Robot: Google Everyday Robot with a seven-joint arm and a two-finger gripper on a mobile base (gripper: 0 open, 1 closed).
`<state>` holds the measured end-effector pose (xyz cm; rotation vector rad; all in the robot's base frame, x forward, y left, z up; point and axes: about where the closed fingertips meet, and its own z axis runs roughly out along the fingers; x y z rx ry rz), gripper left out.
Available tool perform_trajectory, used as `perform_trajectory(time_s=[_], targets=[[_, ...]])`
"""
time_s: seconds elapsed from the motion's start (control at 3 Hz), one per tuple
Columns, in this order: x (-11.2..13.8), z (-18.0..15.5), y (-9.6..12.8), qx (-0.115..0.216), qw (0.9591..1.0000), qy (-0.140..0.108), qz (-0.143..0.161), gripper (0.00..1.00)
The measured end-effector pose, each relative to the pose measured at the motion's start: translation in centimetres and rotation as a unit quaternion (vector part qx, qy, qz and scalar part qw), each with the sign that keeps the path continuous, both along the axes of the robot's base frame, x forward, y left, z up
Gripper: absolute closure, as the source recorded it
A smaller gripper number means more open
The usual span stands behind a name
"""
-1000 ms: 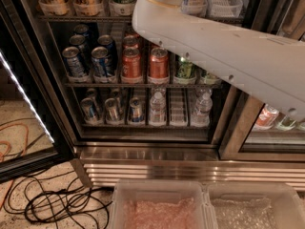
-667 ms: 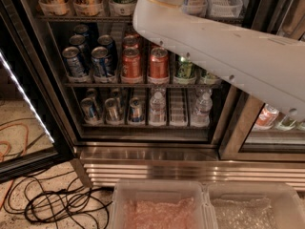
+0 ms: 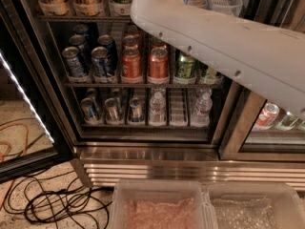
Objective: Pick 7up can from top shelf of fridge
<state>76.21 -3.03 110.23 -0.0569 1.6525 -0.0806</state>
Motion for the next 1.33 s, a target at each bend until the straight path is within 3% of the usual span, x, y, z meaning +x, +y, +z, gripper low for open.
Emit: perform_trajectory(time_s=[0.33,0.67,1.33], targets=[[-0.8,0.9,0.0,0.008,1.0000,-0.002,0.000,1.00],[-2.2,1.3,-0.4,0.024,0.9995,0.017,-0.007,1.00],[-5.6,1.9,-1.4,0.067,0.9949,0.068,-0.033,1.00]])
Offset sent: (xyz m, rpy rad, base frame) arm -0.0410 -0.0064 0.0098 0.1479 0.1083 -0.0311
